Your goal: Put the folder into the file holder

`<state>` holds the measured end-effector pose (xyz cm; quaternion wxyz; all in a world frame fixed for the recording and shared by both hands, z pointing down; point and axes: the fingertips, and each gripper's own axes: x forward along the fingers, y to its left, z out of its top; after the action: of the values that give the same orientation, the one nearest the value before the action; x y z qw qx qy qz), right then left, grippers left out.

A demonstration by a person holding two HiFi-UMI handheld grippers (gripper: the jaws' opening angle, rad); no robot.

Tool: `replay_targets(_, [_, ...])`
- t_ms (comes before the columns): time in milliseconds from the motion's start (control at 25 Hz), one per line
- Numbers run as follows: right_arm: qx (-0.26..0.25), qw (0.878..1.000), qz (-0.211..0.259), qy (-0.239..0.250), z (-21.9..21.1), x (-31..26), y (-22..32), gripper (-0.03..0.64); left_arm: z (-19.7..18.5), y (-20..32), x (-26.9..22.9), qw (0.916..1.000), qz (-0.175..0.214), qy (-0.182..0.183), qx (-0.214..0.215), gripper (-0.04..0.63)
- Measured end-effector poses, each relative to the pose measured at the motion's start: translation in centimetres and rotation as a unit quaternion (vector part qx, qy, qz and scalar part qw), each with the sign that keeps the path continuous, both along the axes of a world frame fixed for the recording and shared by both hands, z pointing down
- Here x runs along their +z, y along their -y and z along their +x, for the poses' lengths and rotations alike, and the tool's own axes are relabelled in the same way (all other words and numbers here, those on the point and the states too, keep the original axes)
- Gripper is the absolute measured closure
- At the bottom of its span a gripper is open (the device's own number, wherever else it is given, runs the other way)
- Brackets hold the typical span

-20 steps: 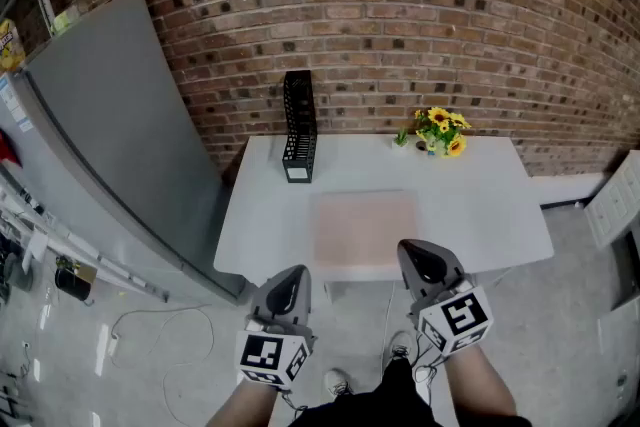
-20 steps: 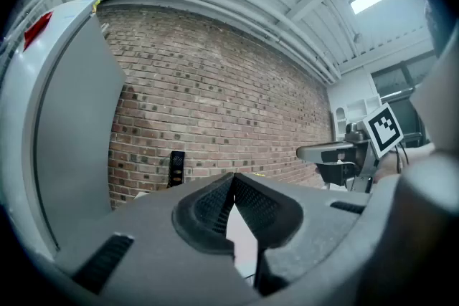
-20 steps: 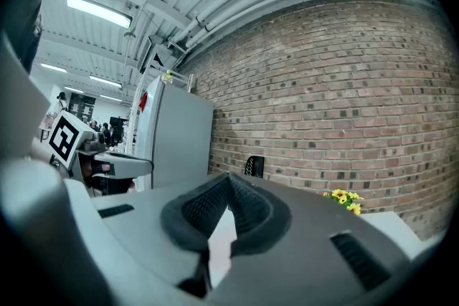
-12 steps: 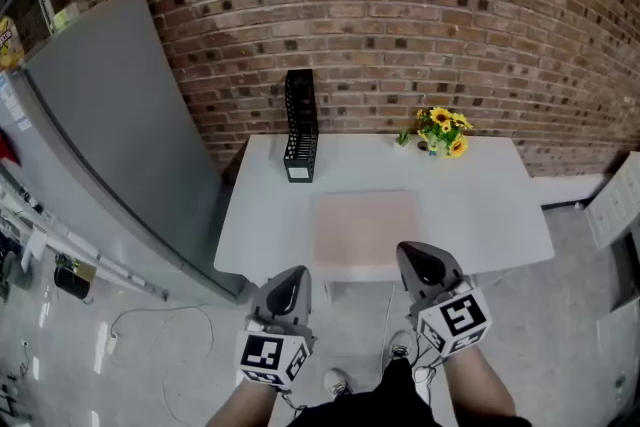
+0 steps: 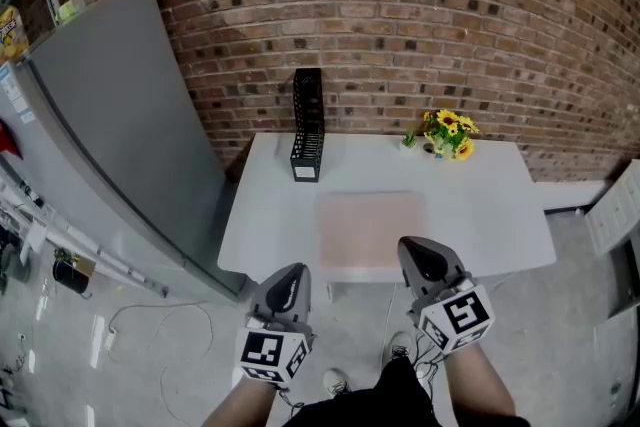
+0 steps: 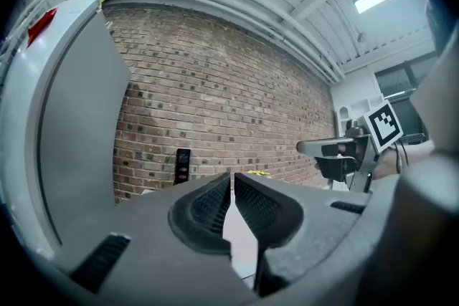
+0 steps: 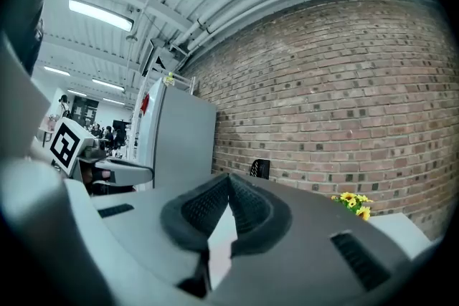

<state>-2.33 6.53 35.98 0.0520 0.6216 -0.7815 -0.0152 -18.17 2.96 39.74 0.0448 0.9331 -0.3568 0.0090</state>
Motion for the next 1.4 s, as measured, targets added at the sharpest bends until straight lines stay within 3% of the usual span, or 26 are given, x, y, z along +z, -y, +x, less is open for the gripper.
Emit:
replay_targets(200, [-0.016, 1.0, 0.005, 0.007, -0.1, -0.4, 1.2, 0.611, -0.4, 0.7, -0.1, 0.9999, 0.001, 0.001, -0.011, 0.588])
replay_targets(320, [-0.036, 0.999, 0.003, 0.013, -0.1, -0.5, 2.7, 0.518, -0.7, 1.8, -0.1, 0.9995, -0.001, 0.002, -0.031, 0.586])
replay_targets(440, [-0.06, 0.998, -0.003, 0.01, 0.0, -0.2, 4.2, 0.491, -0.6, 2.7, 0.1, 0.9985, -0.007, 0.002, -0.054, 0.583])
replay_targets(560, [-0.081, 0.997, -0.008, 0.009, 0.8, 0.1, 5.9, 0.465, 0.3, 3.7, 0.4, 0.9976, -0.01, 0.001, -0.068, 0.5])
replay_targets(880, [-0.155, 0.987, -0.031, -0.002, 3.7, 1.3, 10.5, 0.42, 4.4, 6.2, 2.1, 0.993, -0.036, 0.01, -0.112, 0.374])
replay_targets(1240, [-0.228, 0.972, -0.047, 0.0, 6.6, 2.6, 15.2, 0.368, 8.7, 7.9, 4.0, 0.9843, -0.073, 0.033, -0.157, 0.341])
replay_targets(1400, [-0.263, 0.963, -0.057, 0.002, 7.4, 3.3, 16.5, 0.353, 9.9, 8.5, 3.8, 0.9792, -0.064, 0.032, -0.19, 0.336])
